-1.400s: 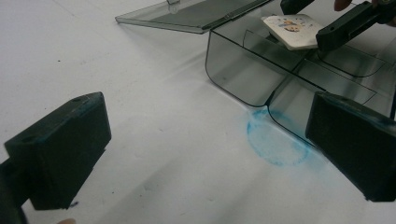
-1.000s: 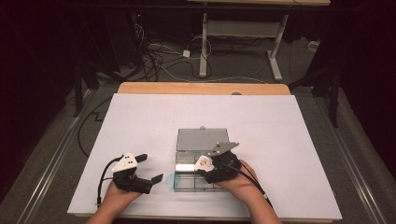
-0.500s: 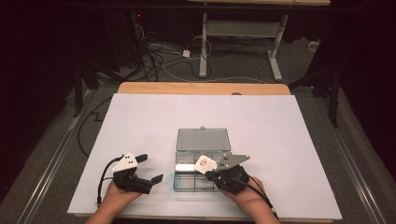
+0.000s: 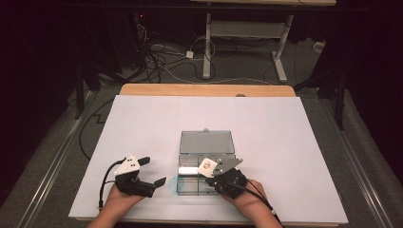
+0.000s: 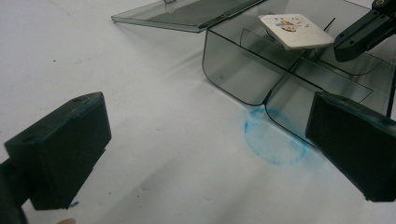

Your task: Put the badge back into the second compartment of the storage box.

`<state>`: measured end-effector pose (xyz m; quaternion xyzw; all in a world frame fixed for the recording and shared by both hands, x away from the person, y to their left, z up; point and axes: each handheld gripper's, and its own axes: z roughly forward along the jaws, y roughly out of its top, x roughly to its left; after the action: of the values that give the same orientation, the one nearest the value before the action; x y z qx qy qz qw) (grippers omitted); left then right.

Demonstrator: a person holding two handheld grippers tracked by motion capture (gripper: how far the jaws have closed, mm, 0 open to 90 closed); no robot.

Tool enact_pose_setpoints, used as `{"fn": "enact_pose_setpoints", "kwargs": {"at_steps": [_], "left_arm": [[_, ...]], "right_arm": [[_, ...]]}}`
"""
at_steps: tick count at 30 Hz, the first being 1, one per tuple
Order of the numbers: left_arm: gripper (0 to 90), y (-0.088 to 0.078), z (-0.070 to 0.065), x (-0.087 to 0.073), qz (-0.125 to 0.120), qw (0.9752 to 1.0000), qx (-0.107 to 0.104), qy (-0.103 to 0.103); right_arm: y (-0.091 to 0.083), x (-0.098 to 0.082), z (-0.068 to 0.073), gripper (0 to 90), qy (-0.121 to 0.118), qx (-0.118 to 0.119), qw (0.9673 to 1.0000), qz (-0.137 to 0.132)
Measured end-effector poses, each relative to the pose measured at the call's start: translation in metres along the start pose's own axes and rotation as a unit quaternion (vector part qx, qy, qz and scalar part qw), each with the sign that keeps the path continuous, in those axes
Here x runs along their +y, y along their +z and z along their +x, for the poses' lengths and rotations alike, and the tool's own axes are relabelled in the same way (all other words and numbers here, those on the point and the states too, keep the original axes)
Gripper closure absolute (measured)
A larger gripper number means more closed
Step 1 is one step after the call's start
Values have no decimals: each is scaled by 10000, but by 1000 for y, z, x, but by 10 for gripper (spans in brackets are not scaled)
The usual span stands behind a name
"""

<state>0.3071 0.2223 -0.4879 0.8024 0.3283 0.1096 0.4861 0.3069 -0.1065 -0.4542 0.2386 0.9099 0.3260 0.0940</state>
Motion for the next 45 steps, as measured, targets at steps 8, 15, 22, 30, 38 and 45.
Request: {"fn": "enact_pose_setpoints", "kwargs": {"at_steps": [8, 15, 22, 30, 38, 45], "left_arm": [[0, 0, 0, 0, -2, 10000, 1, -2], [0, 0, 0, 0, 1, 10000, 0, 10], [0, 0, 0, 0, -17, 10000, -6, 1], [0, -1, 0, -1, -61, 10000, -32, 10], [0, 0, 0, 0, -8, 10000, -6, 3], [0, 0, -1, 0, -34, 10000, 12, 15]], "right_arm": [[2, 1, 0, 900, -11, -63, 10000, 49], [1, 0, -2, 900, 36, -124, 9999, 36], [2, 0, -2, 900, 38, -114, 9999, 23], [0, 4, -5, 900, 3, -248, 9997, 11], [-4, 0, -10, 900, 84, -364, 9993, -53], [-14, 2, -13, 900, 146, -676, 9974, -197]]}}
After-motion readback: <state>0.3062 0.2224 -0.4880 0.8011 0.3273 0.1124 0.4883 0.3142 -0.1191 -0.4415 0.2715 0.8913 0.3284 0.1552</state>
